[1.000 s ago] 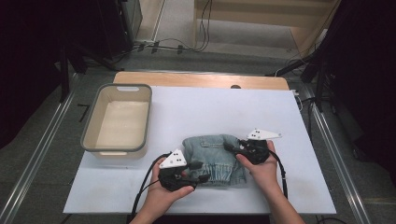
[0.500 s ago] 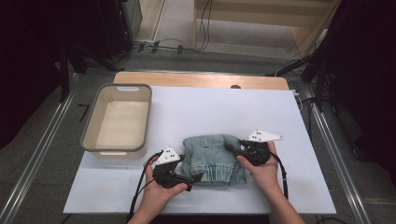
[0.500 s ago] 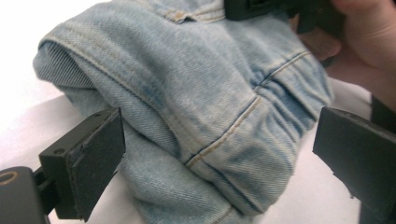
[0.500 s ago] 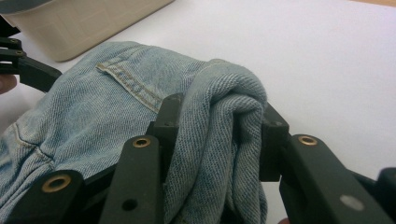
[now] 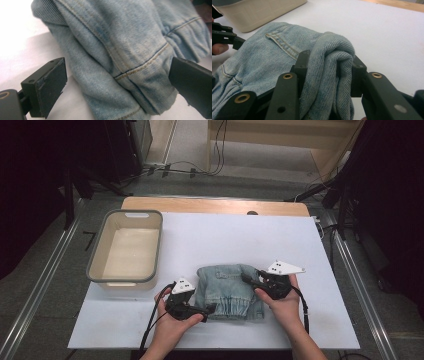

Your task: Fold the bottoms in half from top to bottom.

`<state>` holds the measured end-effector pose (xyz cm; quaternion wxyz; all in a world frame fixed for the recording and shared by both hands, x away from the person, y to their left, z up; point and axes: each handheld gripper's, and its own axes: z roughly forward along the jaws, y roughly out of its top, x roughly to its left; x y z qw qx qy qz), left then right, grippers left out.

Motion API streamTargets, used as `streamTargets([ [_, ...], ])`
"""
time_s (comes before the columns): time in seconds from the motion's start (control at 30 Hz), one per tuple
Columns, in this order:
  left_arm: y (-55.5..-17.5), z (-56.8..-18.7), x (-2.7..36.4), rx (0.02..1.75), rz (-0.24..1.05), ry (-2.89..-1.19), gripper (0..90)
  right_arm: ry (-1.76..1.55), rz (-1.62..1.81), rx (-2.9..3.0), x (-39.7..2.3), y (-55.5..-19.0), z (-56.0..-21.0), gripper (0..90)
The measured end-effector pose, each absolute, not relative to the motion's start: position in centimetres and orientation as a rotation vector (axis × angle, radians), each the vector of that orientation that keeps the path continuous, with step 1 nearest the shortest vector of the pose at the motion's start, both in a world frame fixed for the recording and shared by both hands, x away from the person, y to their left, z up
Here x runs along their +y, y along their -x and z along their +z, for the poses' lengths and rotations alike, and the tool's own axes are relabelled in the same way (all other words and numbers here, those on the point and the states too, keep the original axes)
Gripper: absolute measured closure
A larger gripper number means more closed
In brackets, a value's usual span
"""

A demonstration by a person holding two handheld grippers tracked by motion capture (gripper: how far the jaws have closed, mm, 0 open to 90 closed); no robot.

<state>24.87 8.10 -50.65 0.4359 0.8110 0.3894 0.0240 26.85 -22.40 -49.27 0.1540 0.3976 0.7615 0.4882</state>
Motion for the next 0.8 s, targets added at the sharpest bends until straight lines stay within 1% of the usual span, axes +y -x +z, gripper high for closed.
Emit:
streamTargets([
  [0.27, -25.16, -51.10, 7.97, 1.008, 0.023, -2.034, 0.5, -1.116, 1.398, 2.170, -22.31, -26.49, -49.08, 59.9],
  [0.37, -25.15, -51.13, 7.78, 0.999, 0.006, -2.045, 2.1, -1.108, 1.400, 2.163, -22.36, -26.37, -49.06, 59.8],
  [0.8, -24.83, -51.15, 7.30, 0.994, -0.034, -2.041, 2.4, -1.092, 1.400, 2.147, -22.59, -26.22, -49.10, 59.8],
])
